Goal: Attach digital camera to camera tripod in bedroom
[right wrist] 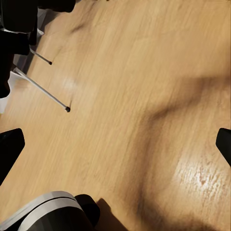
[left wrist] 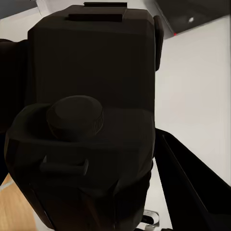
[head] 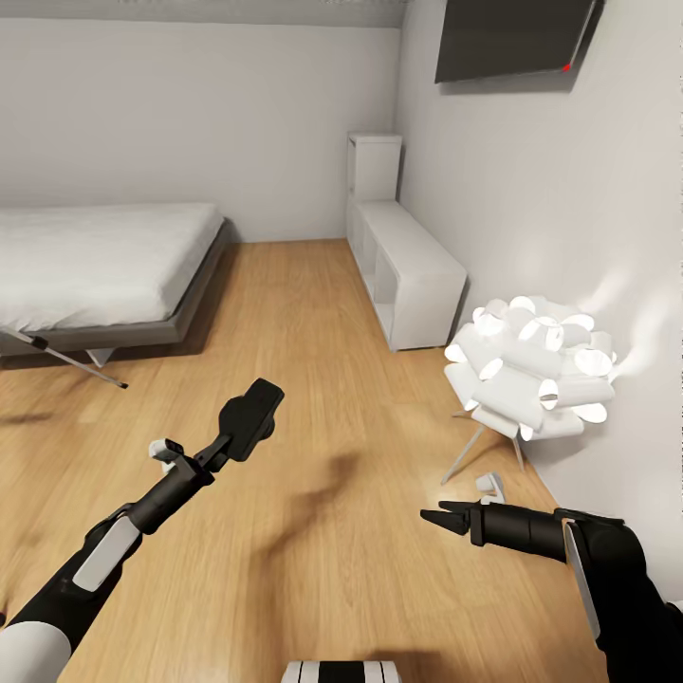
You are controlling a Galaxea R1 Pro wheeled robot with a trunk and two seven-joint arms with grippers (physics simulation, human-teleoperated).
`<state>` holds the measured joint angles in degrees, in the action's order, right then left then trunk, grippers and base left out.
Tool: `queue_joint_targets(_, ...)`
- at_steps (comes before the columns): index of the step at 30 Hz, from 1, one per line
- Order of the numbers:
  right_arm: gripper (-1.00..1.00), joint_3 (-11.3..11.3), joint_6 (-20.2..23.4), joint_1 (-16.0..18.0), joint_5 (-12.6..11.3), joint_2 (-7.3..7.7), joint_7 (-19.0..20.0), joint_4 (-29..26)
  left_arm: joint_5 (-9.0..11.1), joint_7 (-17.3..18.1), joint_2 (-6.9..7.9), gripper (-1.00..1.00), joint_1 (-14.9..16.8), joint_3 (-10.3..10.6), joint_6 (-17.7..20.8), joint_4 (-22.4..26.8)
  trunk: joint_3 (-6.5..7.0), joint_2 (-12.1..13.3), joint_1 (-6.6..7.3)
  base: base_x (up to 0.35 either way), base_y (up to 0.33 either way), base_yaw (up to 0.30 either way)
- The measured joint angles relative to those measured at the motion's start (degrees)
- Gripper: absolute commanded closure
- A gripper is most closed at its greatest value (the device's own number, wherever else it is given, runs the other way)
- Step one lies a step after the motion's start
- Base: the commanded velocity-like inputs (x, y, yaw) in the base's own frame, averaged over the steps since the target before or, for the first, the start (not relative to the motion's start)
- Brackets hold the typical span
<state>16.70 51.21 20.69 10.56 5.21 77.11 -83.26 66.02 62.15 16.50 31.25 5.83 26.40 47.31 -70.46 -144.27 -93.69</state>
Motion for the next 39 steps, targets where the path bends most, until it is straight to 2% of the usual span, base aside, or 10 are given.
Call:
queue_joint_targets(5,-1.0,0.0,-0.05,0.0,0.0,0.0,0.0,0.02,-0.02,-1.61,-0.12,1.0,0.0,0.01,0.01,0.08,1.11,0.07,0.13,0.0,0.0,0.0)
queue_joint_targets(12,-1.0,0.0,-0.14,0.0,0.0,0.0,0.0,0.0,-0.1,-6.13,-0.27,1.0,0.0,-0.11,0.06,0.24,2.66,0.16,0.31,0.0,0.0,0.0)
queue_joint_targets(13,-1.0,0.0,-0.15,0.0,0.0,0.0,0.0,0.0,-0.21,-7.59,-0.28,1.0,0.0,-0.15,0.04,0.27,2.88,0.18,0.33,0.0,0.0,0.0)
queue_joint_targets(15,-1.0,0.0,-0.21,0.0,0.0,0.0,0.0,0.01,-0.18,-13.57,-0.31,1.0,0.0,-0.24,0.02,0.29,3.32,0.2,0.38,0.0,0.0,0.0)
queue_joint_targets(17,-1.0,0.0,-0.22,0.0,0.0,0.0,0.0,0.0,-0.06,-16.12,-0.33,1.0,0.0,-0.25,0.06,0.28,3.77,0.23,0.44,0.0,0.0,0.0)
queue_joint_targets(18,-1.0,0.0,-0.23,0.0,0.0,0.0,0.0,0.0,-0.12,-18.73,-0.35,1.0,-0.01,-0.28,0.0,0.28,3.99,0.24,0.46,0.0,0.0,0.0)
queue_joint_targets(25,-1.0,0.0,-0.24,0.0,0.0,0.0,-0.01,0.02,0.28,-28.47,-0.42,1.0,0.01,-0.23,0.15,3.26,5.54,0.33,0.65,0.0,0.0,0.0)
queue_joint_targets(30,-1.0,0.0,-0.25,0.0,0.0,0.0,-0.02,0.06,0.29,-33.27,-0.45,1.0,0.0,-0.14,0.13,5.45,6.65,0.4,0.77,0.0,0.0,0.0)
queue_joint_targets(33,-1.0,0.0,-0.25,0.0,0.0,0.03,-0.02,0.07,0.37,-35.17,-0.46,1.0,0.0,-0.09,0.13,6.16,7.32,0.44,0.85,0.0,0.0,0.0)
queue_joint_targets(39,-1.0,0.0,-0.25,0.0,0.0,0.06,-0.02,0.05,0.45,-35.94,-0.46,1.0,0.0,-0.11,0.15,6.44,8.65,0.52,1.01,0.0,0.0,0.0)
